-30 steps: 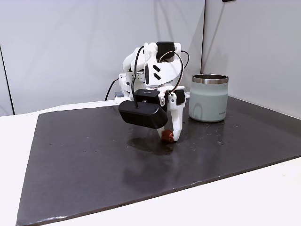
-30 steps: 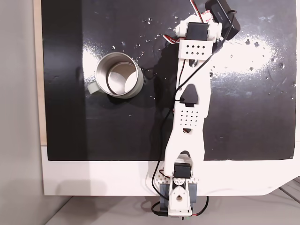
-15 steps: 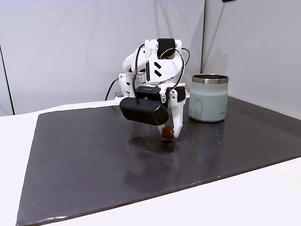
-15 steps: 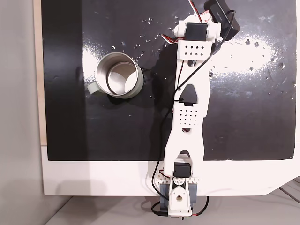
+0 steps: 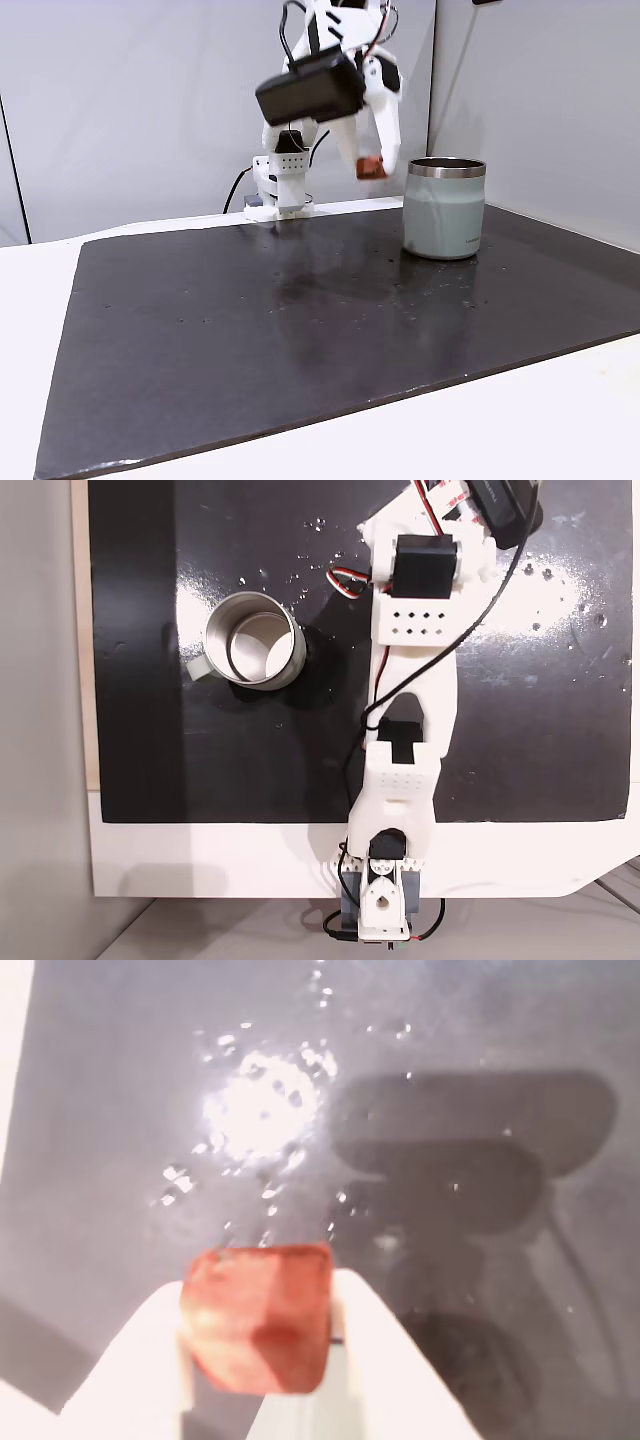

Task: Grasp a cube and put it in the cup.

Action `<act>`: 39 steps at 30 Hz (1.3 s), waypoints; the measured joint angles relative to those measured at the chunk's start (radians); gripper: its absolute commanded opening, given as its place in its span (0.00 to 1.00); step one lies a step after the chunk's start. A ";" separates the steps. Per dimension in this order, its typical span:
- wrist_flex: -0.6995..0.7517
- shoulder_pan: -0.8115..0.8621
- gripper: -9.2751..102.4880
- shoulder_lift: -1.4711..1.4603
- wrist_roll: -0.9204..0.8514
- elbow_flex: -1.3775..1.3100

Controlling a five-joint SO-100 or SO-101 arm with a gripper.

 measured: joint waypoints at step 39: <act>0.008 -0.577 0.08 0.396 0.298 0.581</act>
